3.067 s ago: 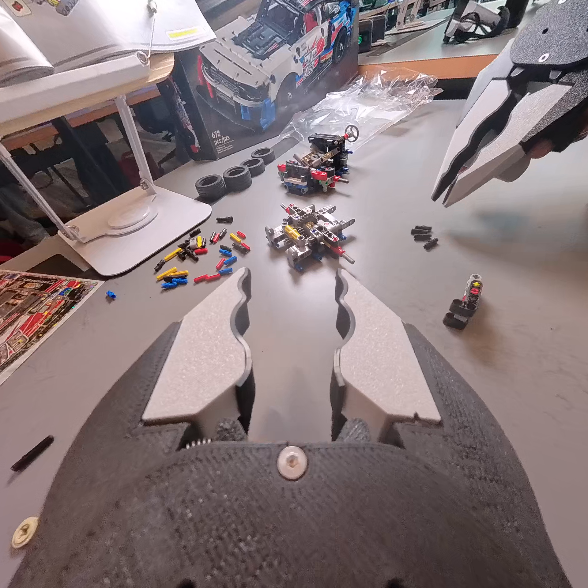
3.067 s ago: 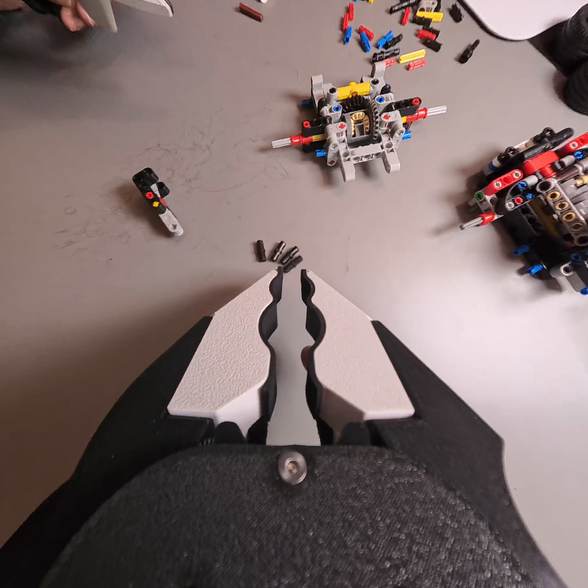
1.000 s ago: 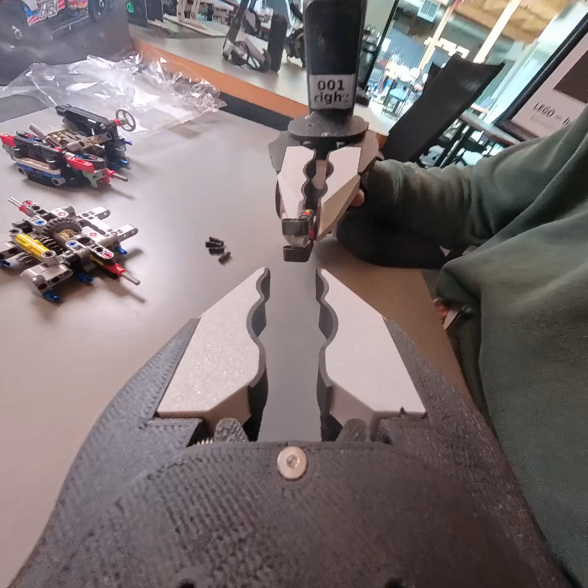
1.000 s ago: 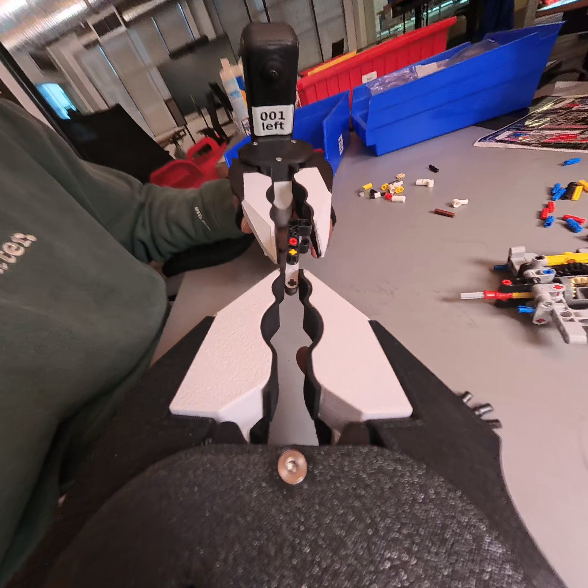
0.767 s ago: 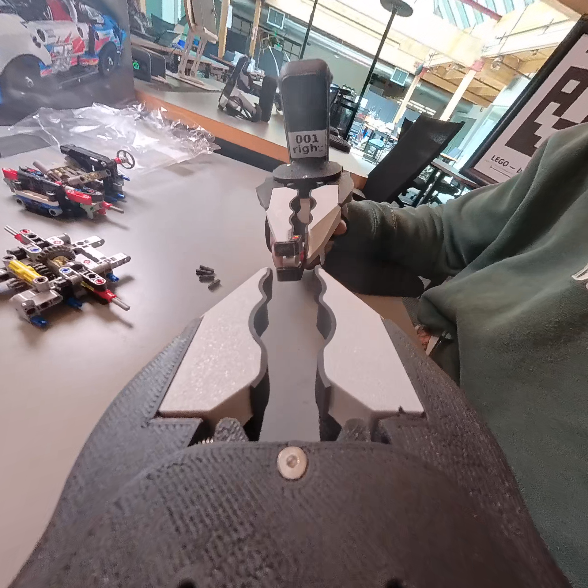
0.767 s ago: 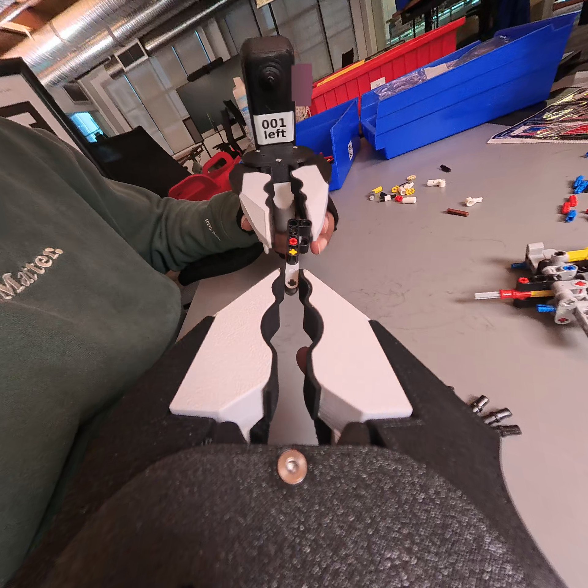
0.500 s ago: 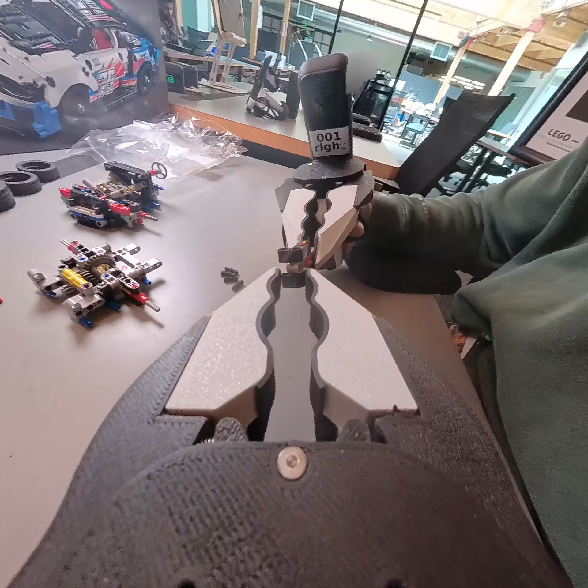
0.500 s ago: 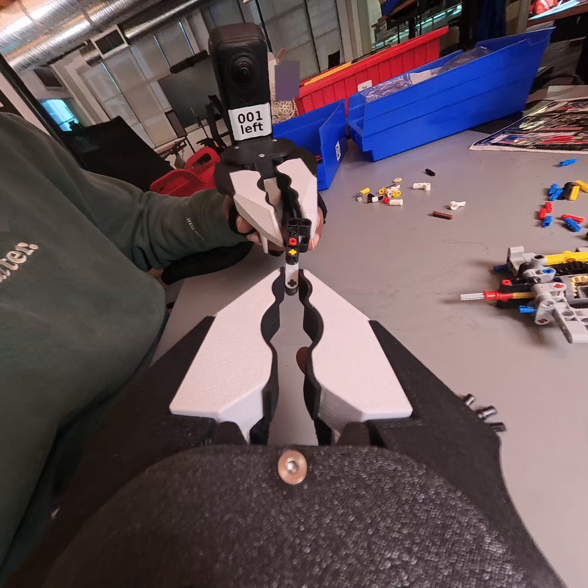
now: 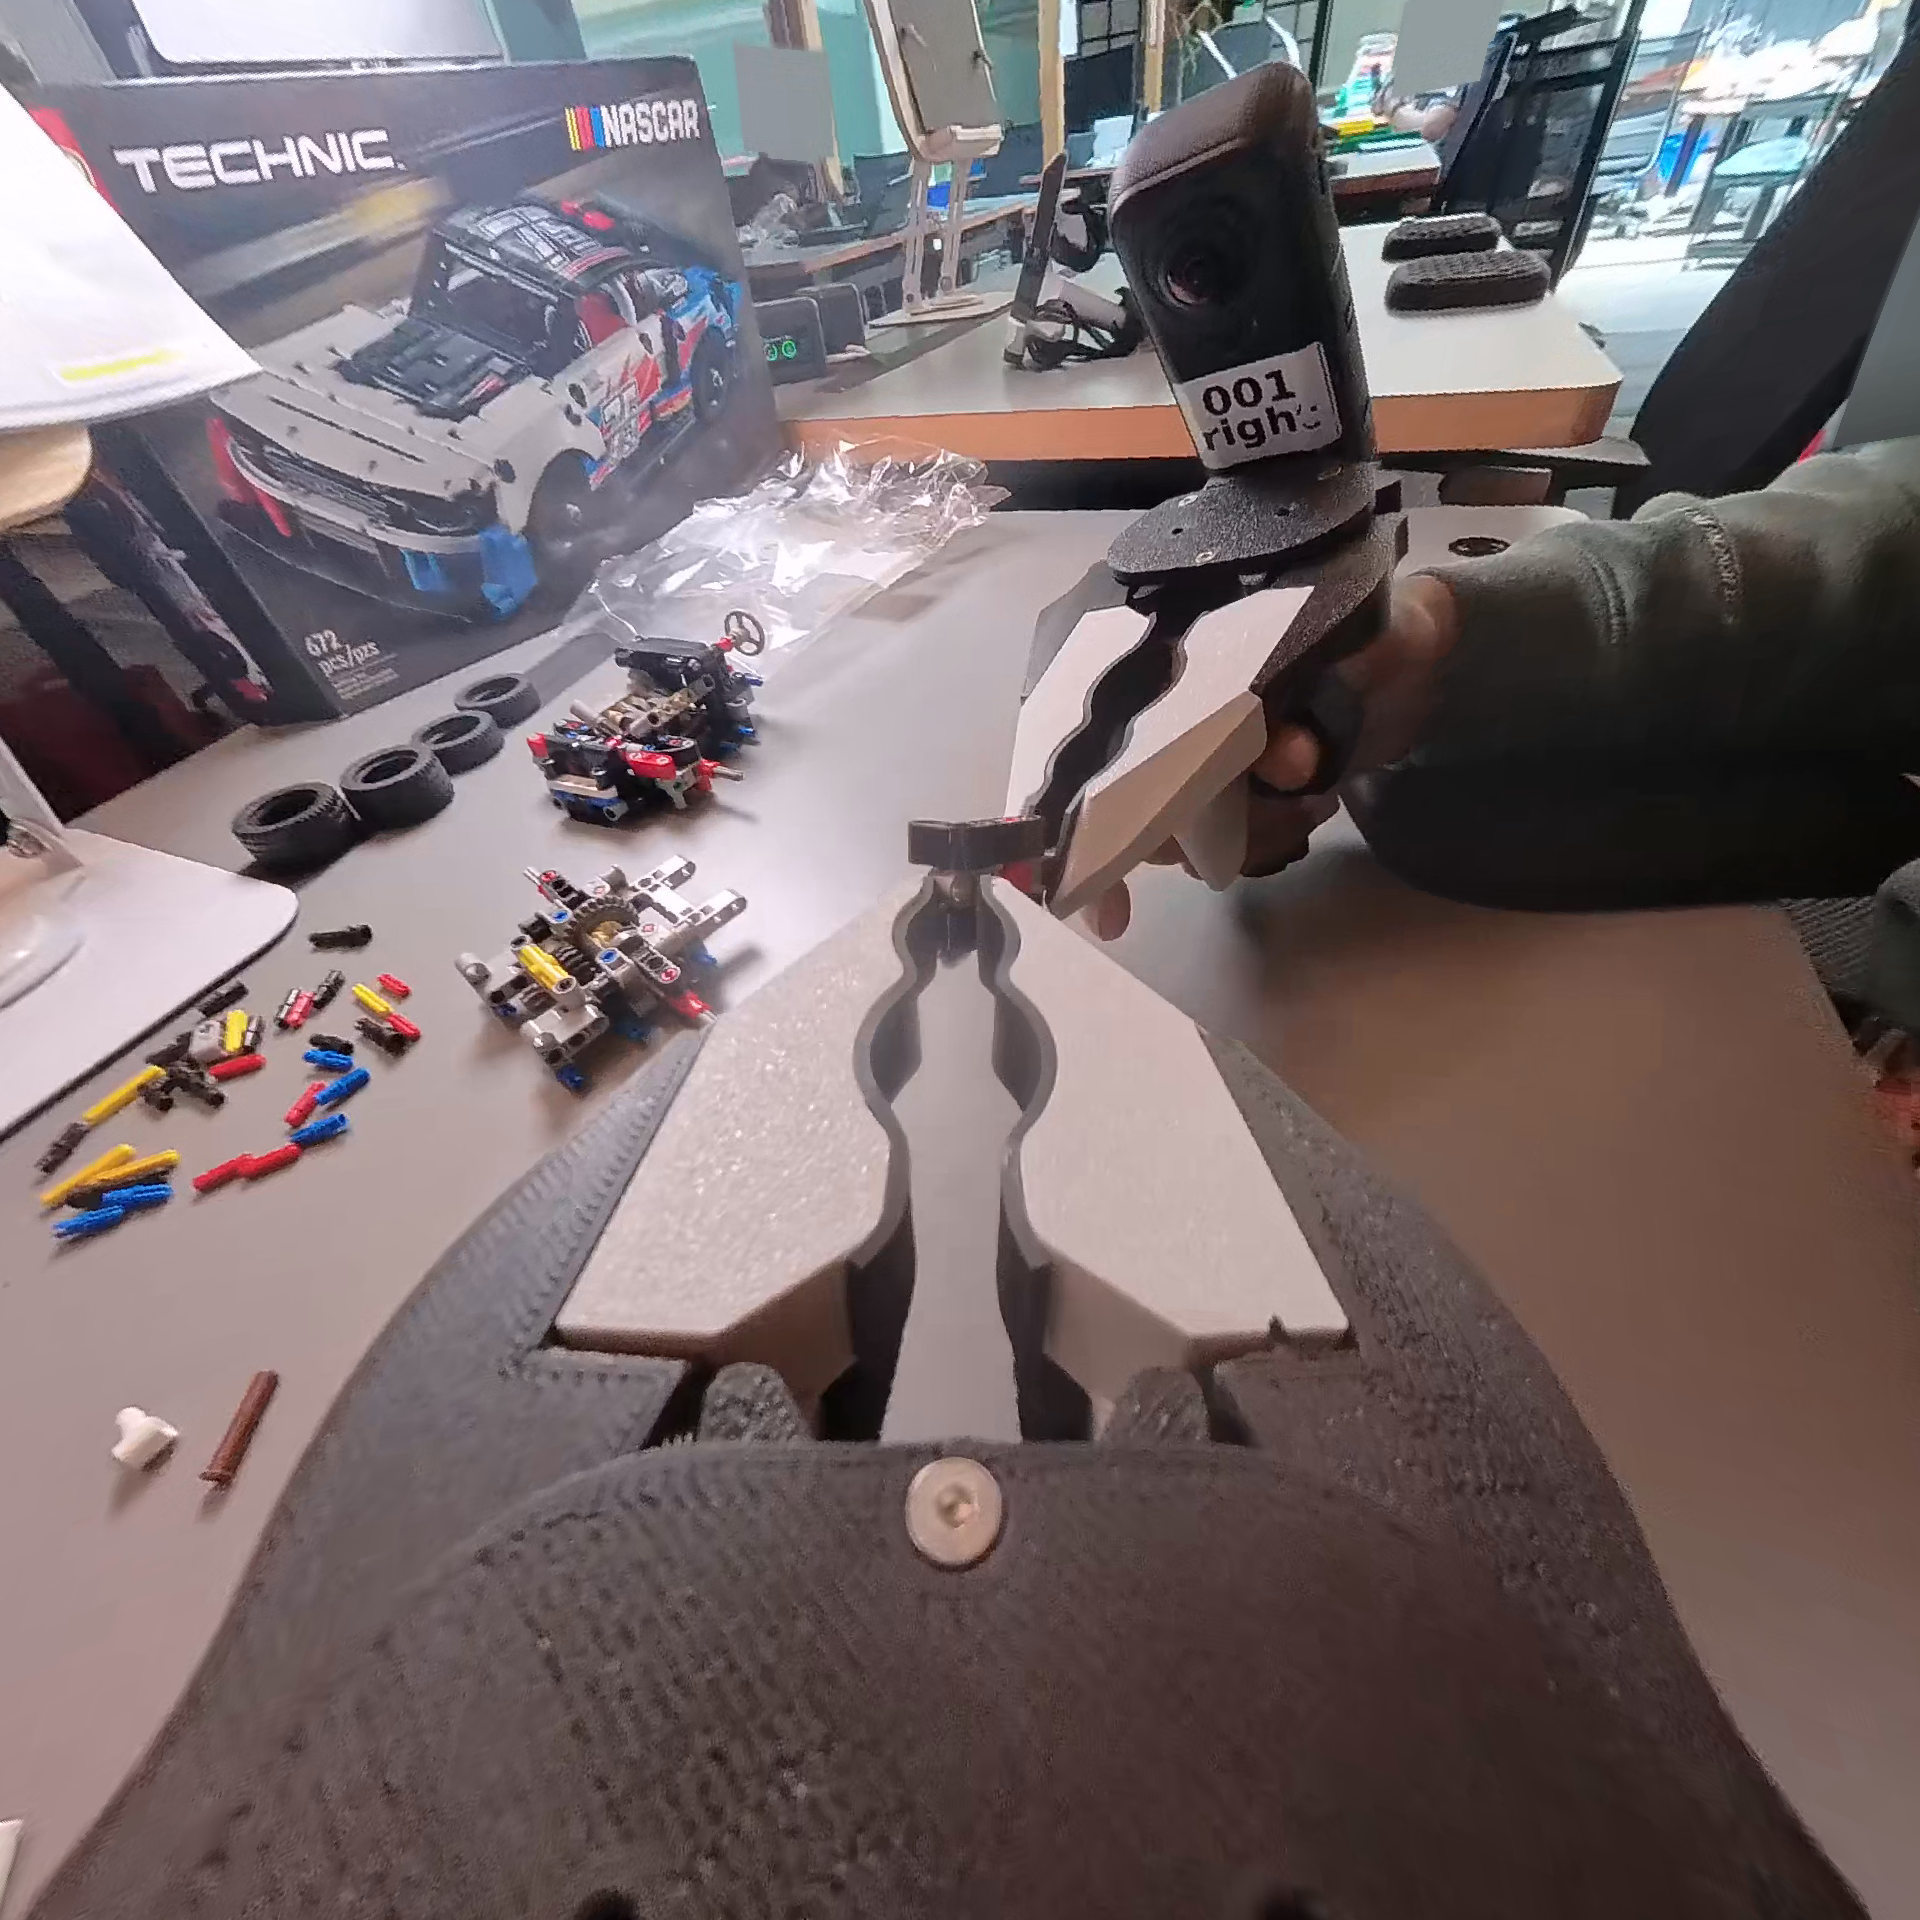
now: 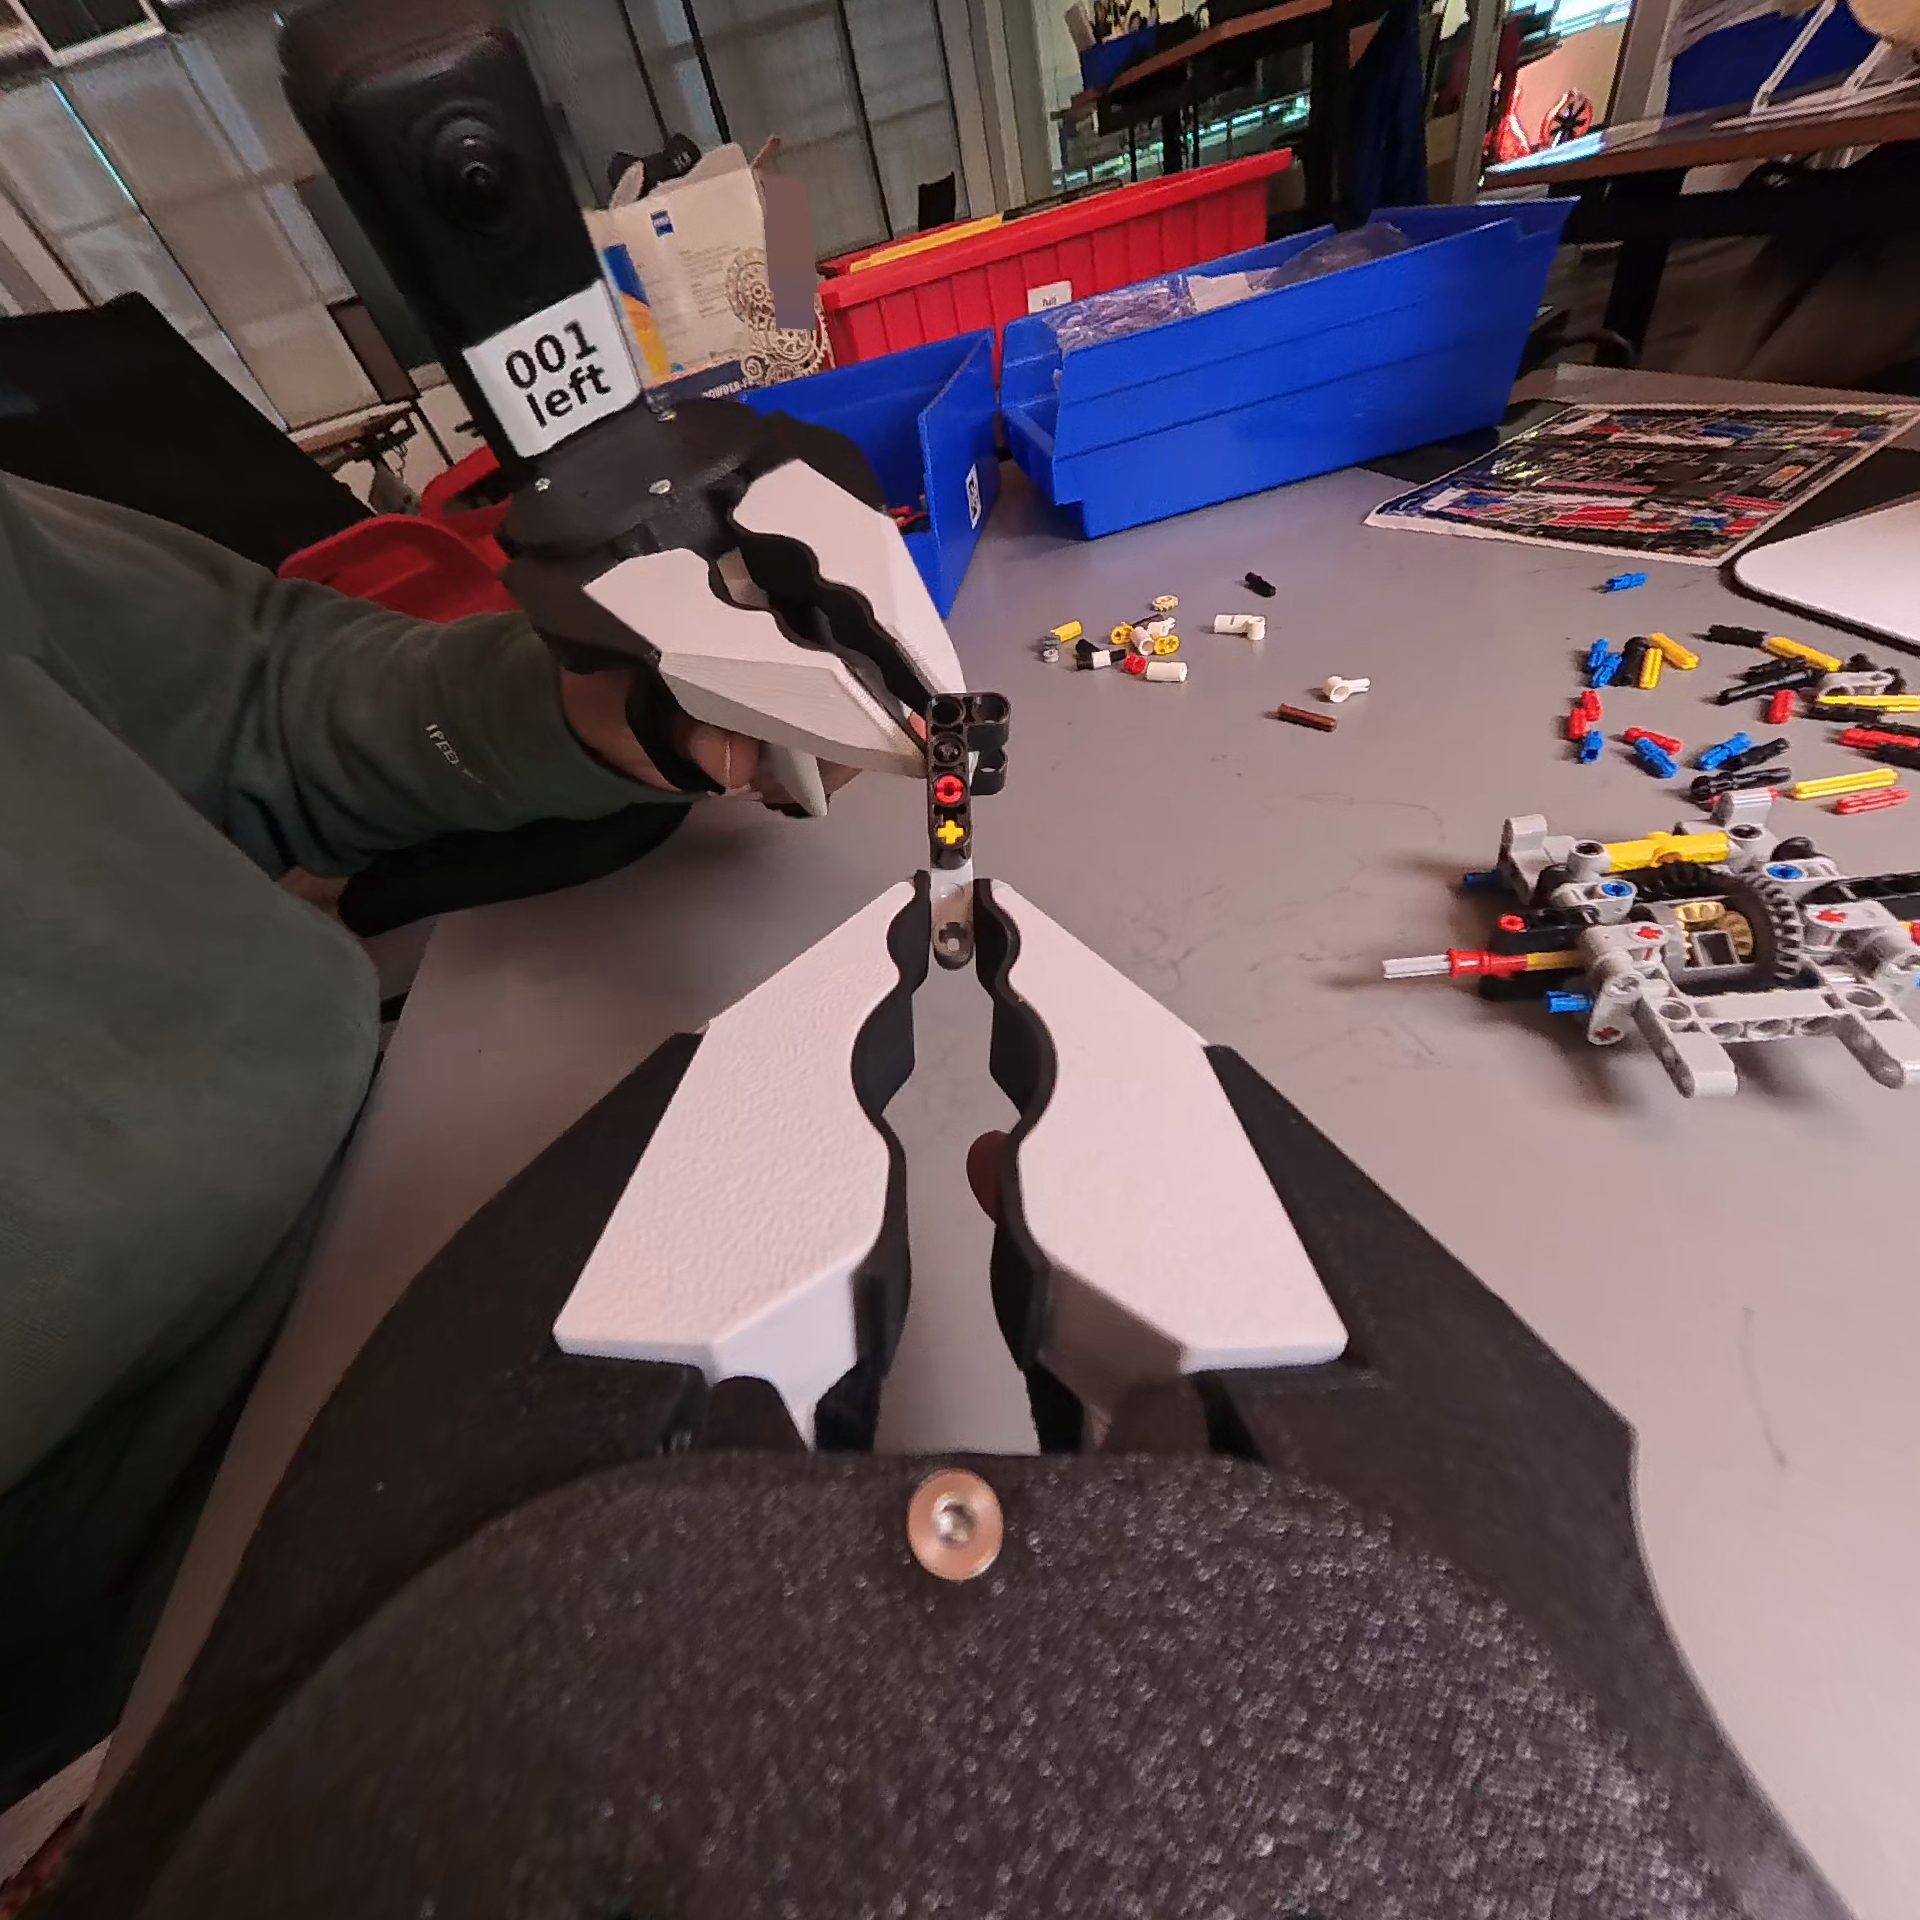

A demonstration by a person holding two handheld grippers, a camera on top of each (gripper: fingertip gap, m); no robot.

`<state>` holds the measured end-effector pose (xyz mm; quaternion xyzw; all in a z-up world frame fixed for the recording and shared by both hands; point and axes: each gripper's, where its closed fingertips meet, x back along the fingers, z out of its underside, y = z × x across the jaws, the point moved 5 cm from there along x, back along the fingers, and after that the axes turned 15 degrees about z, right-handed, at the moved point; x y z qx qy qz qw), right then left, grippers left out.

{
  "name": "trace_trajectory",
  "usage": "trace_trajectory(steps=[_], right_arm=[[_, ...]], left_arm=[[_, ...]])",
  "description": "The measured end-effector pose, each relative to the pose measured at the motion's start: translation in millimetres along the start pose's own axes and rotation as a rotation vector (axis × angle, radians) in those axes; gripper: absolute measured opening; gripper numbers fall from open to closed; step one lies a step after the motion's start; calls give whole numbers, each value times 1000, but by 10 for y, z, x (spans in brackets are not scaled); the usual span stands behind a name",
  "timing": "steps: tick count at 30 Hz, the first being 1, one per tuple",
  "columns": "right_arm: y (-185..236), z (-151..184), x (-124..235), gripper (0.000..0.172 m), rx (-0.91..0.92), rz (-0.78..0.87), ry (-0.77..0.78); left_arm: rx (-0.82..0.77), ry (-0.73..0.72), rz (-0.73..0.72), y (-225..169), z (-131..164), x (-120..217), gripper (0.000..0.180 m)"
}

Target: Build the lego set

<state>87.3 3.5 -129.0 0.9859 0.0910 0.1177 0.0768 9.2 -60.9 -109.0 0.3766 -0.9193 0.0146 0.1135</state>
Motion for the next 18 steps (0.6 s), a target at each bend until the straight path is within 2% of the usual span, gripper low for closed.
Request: trace_trajectory(steps=[9, 12, 15, 18], right_arm=[[-21, -48, -60, 7, -123, 58, -33], [-61, -84, -72, 6, -168, 91, -61], [-28, -115, -58, 6, -103, 83, -76], [-73, -115, -17, 6, -115, 86, -79]], left_arm=[[-201, 36, -142, -2, -44, 33, 2], [-209, 42, -91, -70, -21, -20, 0], [-276, 70, -121, -85, -35, -49, 0], [-150, -53, -68, 8, -107, 76, 0]])
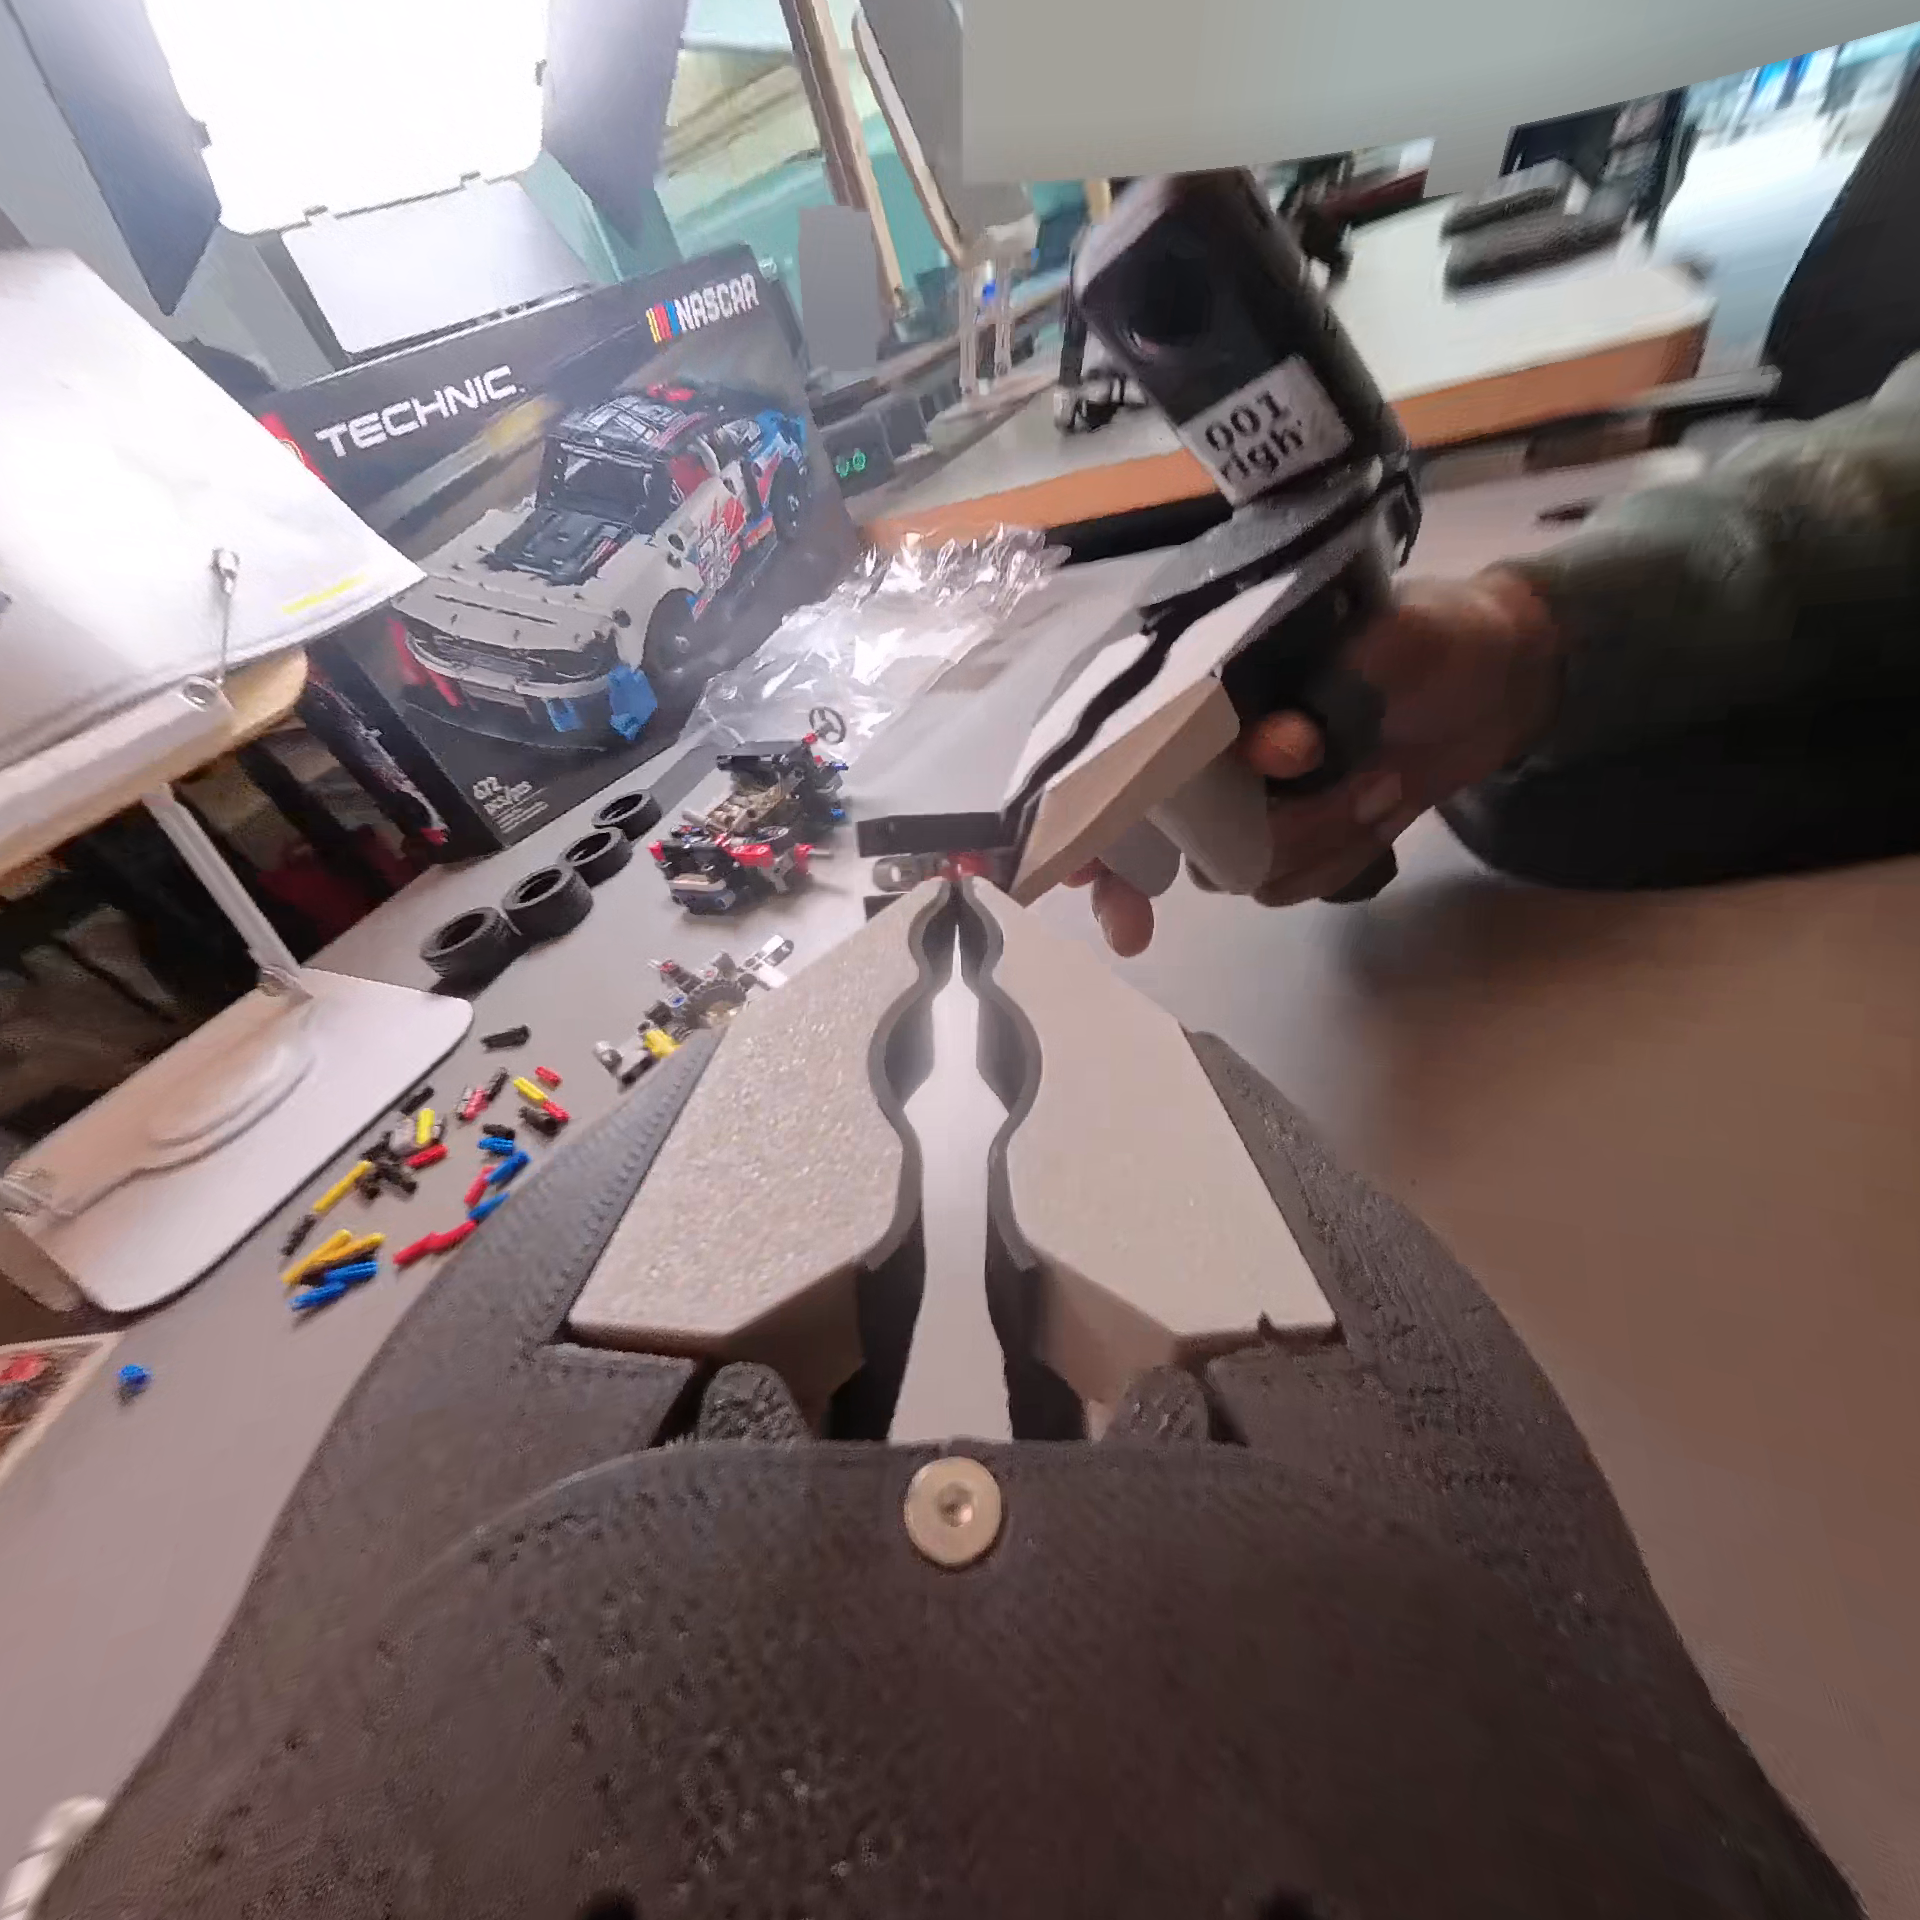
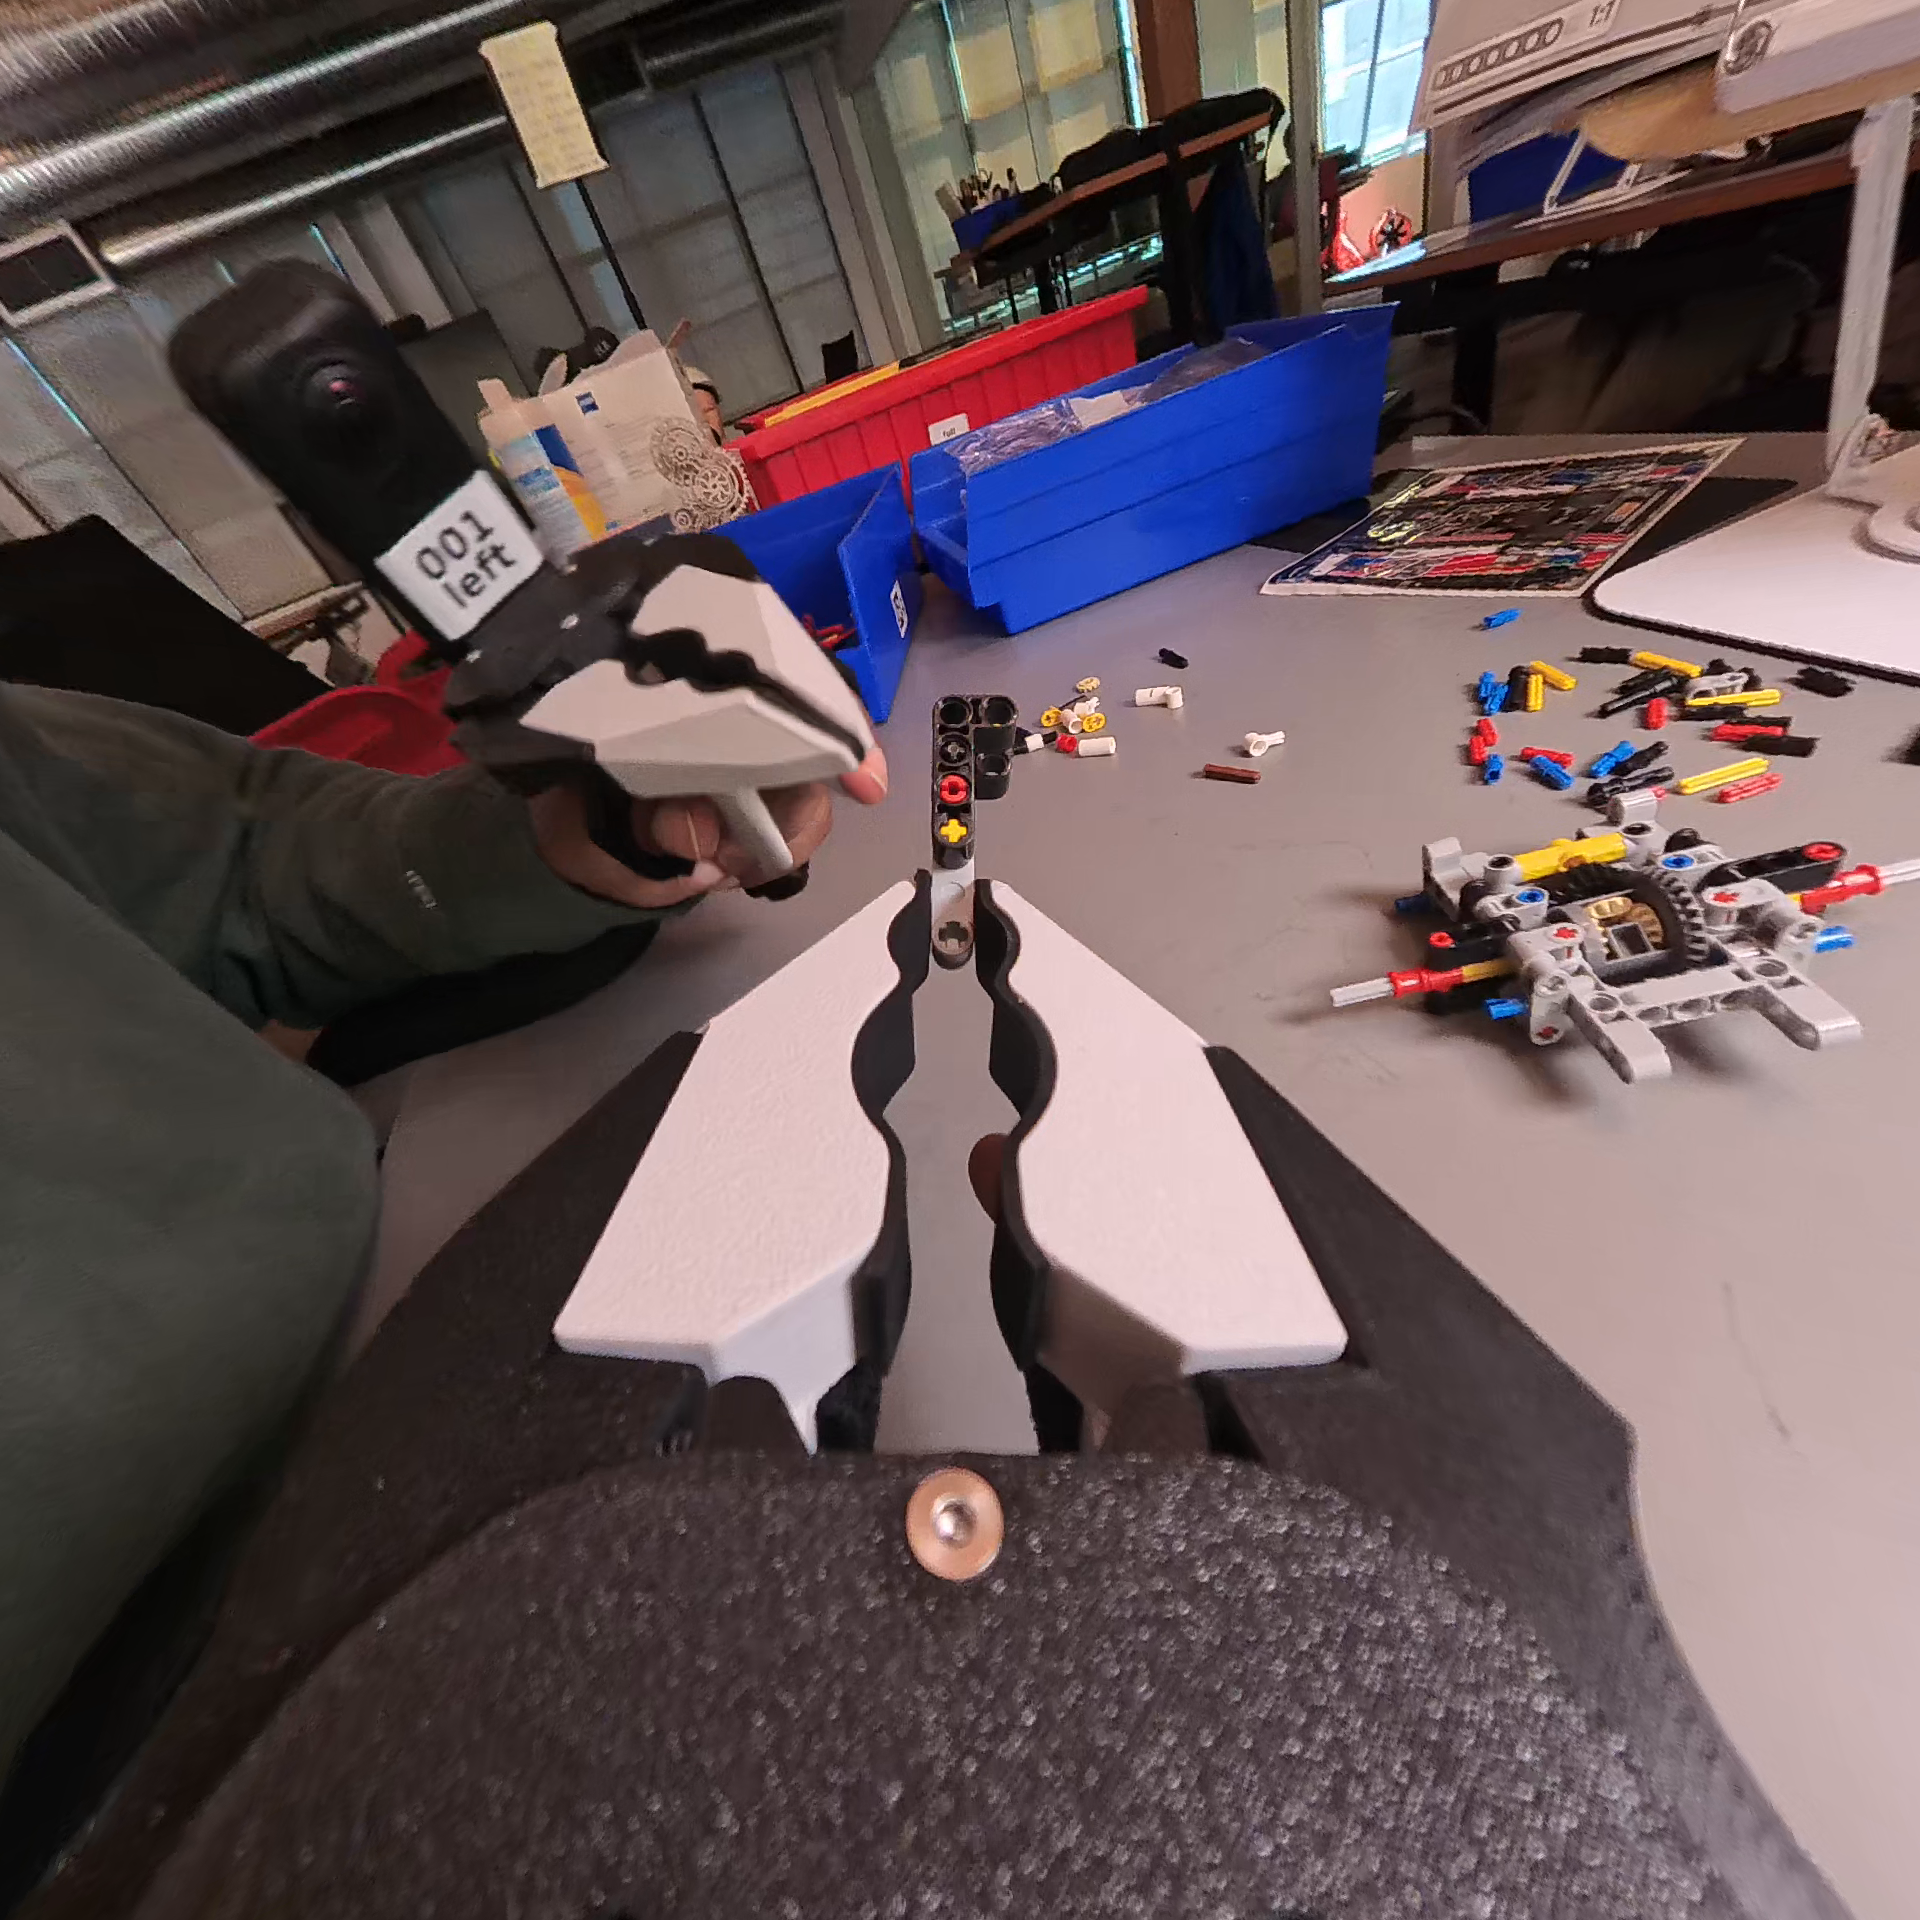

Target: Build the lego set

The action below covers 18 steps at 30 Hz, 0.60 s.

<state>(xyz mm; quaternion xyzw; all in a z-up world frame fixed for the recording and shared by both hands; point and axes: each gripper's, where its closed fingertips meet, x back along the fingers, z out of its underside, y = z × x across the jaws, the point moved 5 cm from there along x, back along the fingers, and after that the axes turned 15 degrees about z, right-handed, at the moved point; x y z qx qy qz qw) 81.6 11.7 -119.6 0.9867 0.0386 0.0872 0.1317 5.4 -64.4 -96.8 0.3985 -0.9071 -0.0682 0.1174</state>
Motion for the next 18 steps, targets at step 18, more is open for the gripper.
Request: trace_trajectory(steps=[18], right_arm=[[213, 89, 51, 6, 276, -73, -33]], left_arm=[[65, -1, 177, -96, 44, 7, 8]])
